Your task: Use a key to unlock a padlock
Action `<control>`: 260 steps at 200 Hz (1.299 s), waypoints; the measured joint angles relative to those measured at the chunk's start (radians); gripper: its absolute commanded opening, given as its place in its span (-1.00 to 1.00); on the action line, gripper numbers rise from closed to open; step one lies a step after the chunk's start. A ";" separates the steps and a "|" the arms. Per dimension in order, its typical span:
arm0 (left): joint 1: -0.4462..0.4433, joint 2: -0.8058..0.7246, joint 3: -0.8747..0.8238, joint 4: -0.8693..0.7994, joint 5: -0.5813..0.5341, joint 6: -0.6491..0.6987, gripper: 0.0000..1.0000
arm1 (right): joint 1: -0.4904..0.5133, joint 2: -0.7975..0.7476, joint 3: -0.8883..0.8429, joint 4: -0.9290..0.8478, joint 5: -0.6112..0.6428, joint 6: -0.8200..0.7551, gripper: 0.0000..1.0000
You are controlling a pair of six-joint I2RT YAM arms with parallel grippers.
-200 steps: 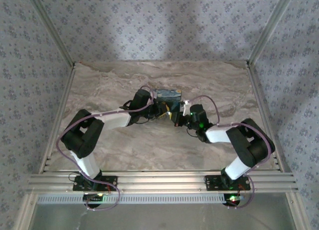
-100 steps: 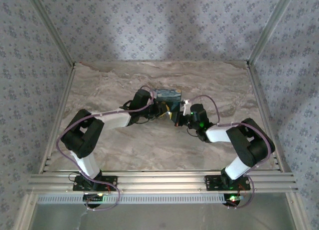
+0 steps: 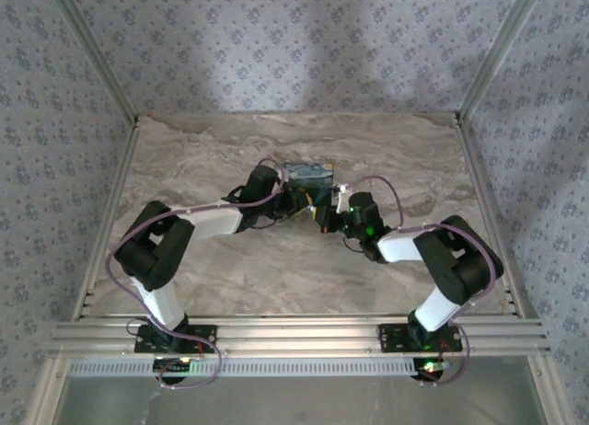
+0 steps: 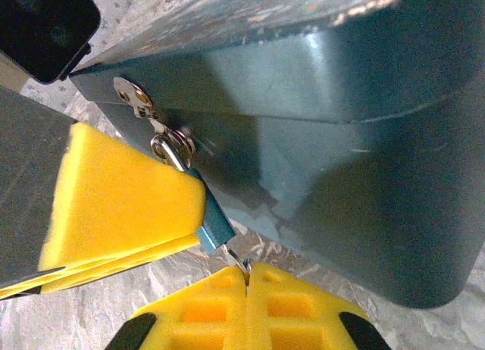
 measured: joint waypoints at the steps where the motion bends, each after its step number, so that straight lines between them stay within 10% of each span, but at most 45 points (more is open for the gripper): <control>1: 0.000 0.001 0.000 0.000 0.000 0.000 -0.58 | 0.000 0.000 -0.001 0.000 0.000 0.000 -1.00; 177: -0.019 -0.021 -0.089 0.011 0.035 -0.031 0.28 | 0.016 0.014 -0.059 0.025 0.056 0.087 -1.00; 260: 0.016 -0.070 -0.333 0.405 -0.030 -0.276 0.24 | 0.029 0.002 -0.057 -0.040 0.038 0.353 -1.00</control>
